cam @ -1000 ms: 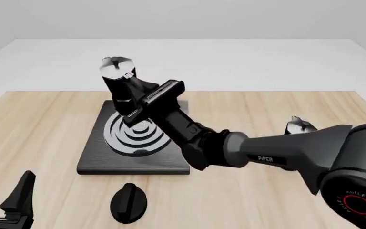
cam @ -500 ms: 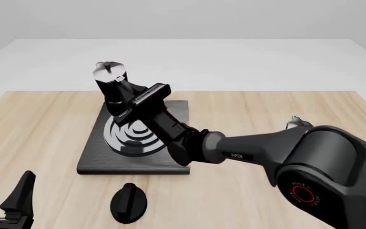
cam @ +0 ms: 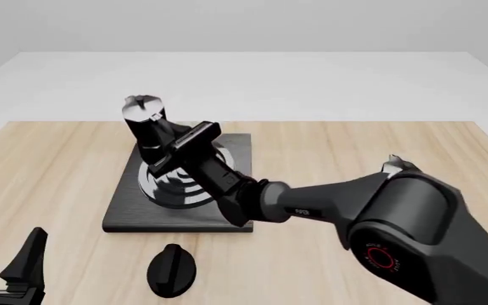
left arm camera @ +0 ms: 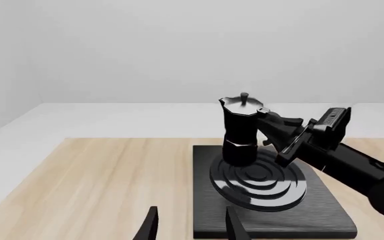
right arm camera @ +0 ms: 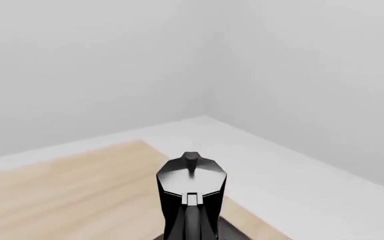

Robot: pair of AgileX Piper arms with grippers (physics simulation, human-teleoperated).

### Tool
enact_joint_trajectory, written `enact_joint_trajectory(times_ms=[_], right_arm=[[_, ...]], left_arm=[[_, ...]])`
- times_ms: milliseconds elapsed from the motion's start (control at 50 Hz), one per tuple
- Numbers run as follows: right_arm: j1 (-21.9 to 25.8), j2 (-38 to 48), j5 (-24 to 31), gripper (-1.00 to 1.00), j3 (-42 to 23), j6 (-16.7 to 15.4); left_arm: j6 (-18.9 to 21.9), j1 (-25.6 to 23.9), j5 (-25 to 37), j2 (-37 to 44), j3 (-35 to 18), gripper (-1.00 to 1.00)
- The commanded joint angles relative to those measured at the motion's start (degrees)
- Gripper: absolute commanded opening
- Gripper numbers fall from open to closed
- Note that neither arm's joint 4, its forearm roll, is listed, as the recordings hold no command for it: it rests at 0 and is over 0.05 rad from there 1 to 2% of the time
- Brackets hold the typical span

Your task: Put both moka pots on the stove.

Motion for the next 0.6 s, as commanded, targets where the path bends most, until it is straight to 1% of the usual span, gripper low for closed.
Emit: enact_joint_trajectory(times_ms=[20, 140, 460, 600], right_arm=[[-0.1, -0.2, 0.0, -1.00, -1.9, 0.3], [0.0, 0.6, 0.3, -1.00, -2.1, -0.4], [0.1, 2.2, 1.2, -1.00, -2.9, -0.8], [0.1, 2.5, 1.7, -1.00, -3.2, -1.4]], left_arm=[[0.0, 0.0, 0.0, 0.0, 0.0, 1.00], [0.0, 0.0, 0.0, 0.0, 0.0, 1.00], [0.0, 0.0, 0.0, 0.0, 0.0, 1.00], [0.0, 0.0, 0.0, 0.0, 0.0, 1.00]])
